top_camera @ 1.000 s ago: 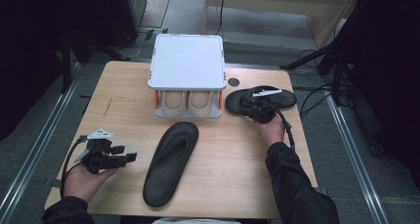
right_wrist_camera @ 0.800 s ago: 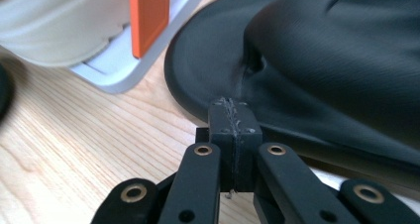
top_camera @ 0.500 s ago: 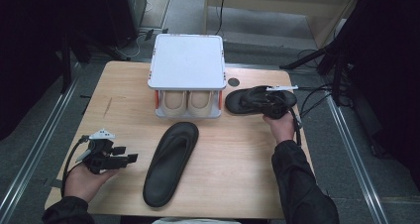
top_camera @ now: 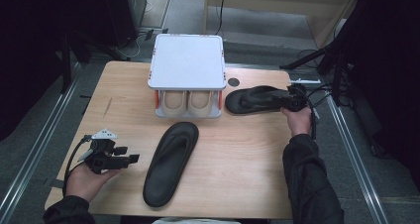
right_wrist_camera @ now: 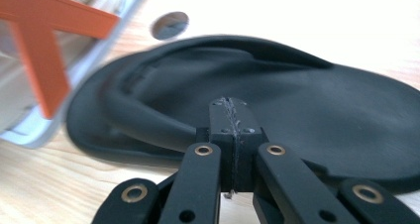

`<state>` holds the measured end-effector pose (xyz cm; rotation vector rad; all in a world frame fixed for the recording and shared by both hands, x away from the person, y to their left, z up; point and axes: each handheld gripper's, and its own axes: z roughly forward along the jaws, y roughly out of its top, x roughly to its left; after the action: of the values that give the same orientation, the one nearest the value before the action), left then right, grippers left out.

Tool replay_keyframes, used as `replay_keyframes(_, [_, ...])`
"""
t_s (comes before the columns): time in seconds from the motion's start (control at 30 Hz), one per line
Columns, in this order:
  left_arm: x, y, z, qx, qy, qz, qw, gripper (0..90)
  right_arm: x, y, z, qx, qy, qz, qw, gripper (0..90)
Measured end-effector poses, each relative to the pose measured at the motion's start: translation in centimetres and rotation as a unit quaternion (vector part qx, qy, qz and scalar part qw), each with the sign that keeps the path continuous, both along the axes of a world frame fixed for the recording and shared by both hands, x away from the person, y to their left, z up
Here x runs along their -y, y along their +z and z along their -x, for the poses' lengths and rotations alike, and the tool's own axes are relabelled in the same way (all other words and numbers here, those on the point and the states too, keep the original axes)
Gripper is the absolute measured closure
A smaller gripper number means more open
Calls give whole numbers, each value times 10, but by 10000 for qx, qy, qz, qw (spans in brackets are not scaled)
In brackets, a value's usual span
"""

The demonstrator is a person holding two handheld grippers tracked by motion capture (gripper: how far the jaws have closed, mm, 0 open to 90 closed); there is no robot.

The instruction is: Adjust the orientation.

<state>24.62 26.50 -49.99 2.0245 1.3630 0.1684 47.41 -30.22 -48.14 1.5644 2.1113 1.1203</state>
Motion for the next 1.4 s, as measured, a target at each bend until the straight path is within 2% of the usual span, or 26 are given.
replay_keyframes(0.03, [0,0,0,3,-17,-6,10000,392,3,-5,-4,-128,-38,124,9998,900])
replay_keyframes(0.07, [0,0,0,2,-14,-6,10000,392,3,-5,-4,-128,-38,124,9998,900])
replay_keyframes(0.1, [0,0,0,-1,-6,-6,10000,392,5,-5,-7,-140,-38,11,9999,900])
replay_keyframes(0.2, [-1,0,0,-8,8,-7,10000,392,6,-7,-10,-164,-126,222,9995,900])
replay_keyframes(0.5, [0,0,0,3,-2,-5,10000,392,4,-7,-8,-219,-59,310,9993,900])
replay_keyframes(0.8, [1,1,-4,27,-72,0,10000,392,-3,-4,9,-366,61,393,9985,900])
replay_keyframes(1.1, [5,2,-12,41,-213,46,9998,392,-14,-3,27,-384,235,518,9976,900])
replay_keyframes(1.4, [11,3,-21,42,-359,52,9993,392,-29,-4,40,-419,413,456,9972,900])
